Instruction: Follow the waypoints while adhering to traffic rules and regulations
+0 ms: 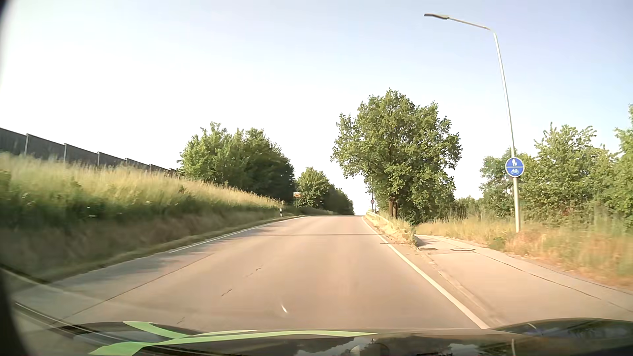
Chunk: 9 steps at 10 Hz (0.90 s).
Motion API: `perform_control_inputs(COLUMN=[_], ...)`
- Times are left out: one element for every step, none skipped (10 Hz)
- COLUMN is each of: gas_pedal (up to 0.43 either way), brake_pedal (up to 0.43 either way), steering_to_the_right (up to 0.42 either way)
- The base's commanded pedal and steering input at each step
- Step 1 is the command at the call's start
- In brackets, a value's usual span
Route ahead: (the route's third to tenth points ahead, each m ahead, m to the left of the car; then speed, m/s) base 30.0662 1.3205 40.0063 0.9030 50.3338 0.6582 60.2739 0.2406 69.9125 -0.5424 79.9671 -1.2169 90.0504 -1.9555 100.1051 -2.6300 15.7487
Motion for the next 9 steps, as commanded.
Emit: perform_control_inputs(gas_pedal=[0.189,0.189,0.157,0.118,0.087,0.087,0.087,0.087,0.087], brake_pedal=[0.0,0.0,0.0,0.0,0.0,0.0,0.0,0.0,0.0], steering_to_the_right=[0.001,0.002,0.003,0.003,0.003,0.003,0.003,0.003,0.003])
